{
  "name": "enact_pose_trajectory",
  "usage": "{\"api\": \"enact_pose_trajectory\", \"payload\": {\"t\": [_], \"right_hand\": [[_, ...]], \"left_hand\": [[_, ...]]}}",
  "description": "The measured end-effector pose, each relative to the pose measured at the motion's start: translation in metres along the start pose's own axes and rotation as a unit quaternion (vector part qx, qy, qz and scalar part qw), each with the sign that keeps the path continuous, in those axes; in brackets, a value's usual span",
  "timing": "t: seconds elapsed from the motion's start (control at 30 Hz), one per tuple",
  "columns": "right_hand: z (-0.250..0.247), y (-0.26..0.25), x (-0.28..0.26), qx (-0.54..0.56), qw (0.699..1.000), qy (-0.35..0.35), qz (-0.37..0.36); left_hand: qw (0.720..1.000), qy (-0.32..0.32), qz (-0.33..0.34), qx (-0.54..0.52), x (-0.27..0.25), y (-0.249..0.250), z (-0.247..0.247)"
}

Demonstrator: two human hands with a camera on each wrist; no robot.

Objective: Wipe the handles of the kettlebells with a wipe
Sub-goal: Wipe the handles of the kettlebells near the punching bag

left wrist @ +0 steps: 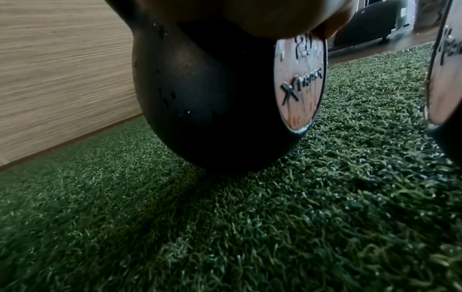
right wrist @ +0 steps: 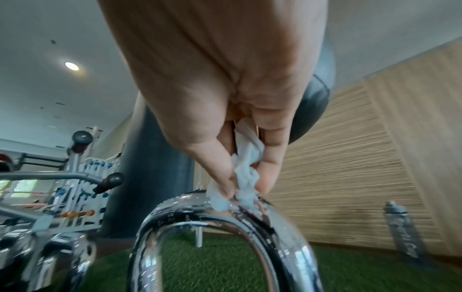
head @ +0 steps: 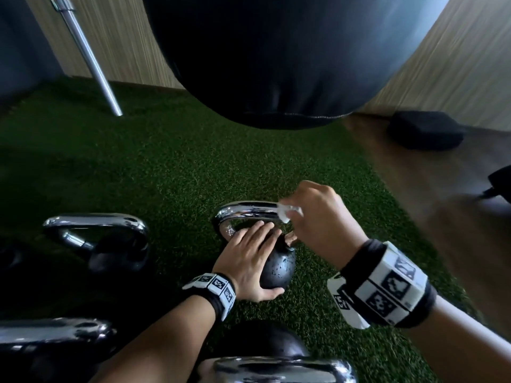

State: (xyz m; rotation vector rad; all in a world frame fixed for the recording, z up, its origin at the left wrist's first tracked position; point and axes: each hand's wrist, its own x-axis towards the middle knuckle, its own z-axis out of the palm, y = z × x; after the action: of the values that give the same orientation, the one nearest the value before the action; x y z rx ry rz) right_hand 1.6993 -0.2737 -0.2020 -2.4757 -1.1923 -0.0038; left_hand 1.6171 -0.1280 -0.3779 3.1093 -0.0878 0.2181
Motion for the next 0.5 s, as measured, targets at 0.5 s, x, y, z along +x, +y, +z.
{"api": "enact_pose_trajectory", "payload": {"t": [0.5], "right_hand": [[0.014,0.053,-0.018,0.053,0.992,0.039,0.106]], "left_hand": [[1.0,-0.001,-0.005,-0.003,-0.001,0.0,0.0]]}}
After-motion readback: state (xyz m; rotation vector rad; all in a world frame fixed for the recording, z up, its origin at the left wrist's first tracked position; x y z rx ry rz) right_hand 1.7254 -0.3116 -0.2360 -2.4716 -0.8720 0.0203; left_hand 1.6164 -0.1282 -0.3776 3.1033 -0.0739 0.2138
